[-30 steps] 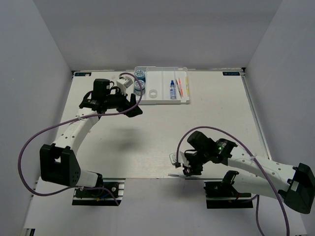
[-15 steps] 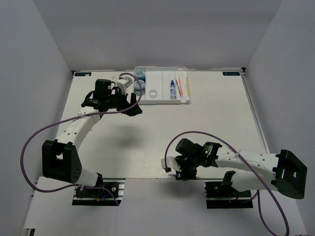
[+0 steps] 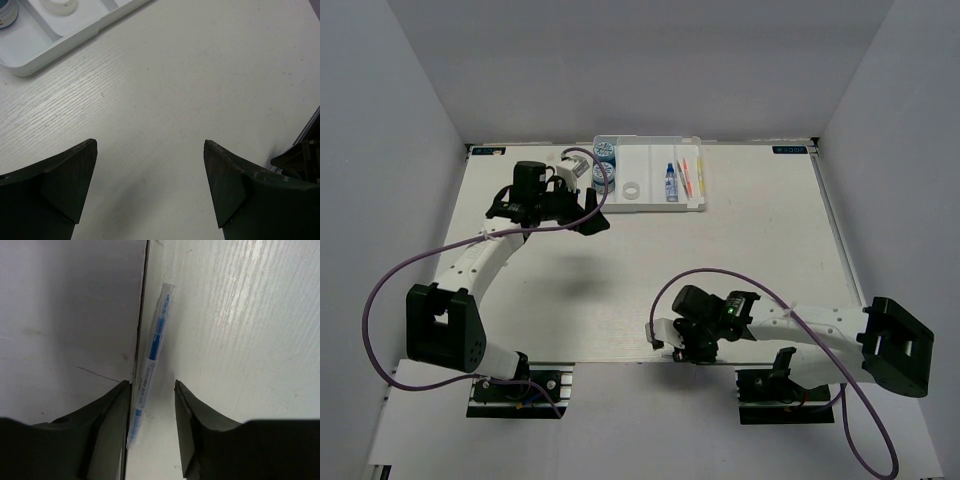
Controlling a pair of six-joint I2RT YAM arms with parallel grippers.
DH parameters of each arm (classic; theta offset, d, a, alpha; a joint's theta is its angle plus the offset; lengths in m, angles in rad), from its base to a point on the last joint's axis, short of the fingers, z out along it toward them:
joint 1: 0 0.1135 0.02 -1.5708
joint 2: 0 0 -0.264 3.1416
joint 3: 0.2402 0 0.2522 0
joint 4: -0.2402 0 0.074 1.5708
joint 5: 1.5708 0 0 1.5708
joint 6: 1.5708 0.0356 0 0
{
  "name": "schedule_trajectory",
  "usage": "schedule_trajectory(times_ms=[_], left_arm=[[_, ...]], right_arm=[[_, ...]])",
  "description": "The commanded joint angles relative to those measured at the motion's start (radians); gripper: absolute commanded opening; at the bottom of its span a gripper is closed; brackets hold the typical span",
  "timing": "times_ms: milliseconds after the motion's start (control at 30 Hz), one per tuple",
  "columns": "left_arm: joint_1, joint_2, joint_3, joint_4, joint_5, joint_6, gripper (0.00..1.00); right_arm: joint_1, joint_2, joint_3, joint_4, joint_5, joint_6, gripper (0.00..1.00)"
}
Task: Sort the stationery into containers
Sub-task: Pick up the pen from the corner of the board.
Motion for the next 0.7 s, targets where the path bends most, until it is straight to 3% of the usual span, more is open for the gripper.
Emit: schedule_trajectory(times_ms=[0,333,533,633,667], left_arm=[[0.004,-0.016,-0.020,0.022,0.010,-0.006,0.96],[0.004,-0.010,-0.007,0.040,0.017,-0.061,0.96],[0.036,-0.016,-0.018,0.072,0.043,-0.124,0.97],[0.057,-0.027,-0.029,0.097,0.083,-0.164,0.97],[0.057,-0.029,-0.027,0.103,0.099,-0.174,0.97]], right_arm=[[0.018,0.018,0.008,0.031,-0.019,0.003,0.46],[0.047,0.109,0.011,0.091,0.015,-0.019,0.38],[0.061,0.165,0.028,0.118,0.063,-0.037,0.19],[0.060,0.190,0.057,0.125,0.089,-0.036,0.00],[0.058,0.197,0.071,0.125,0.093,-0.019,0.00]])
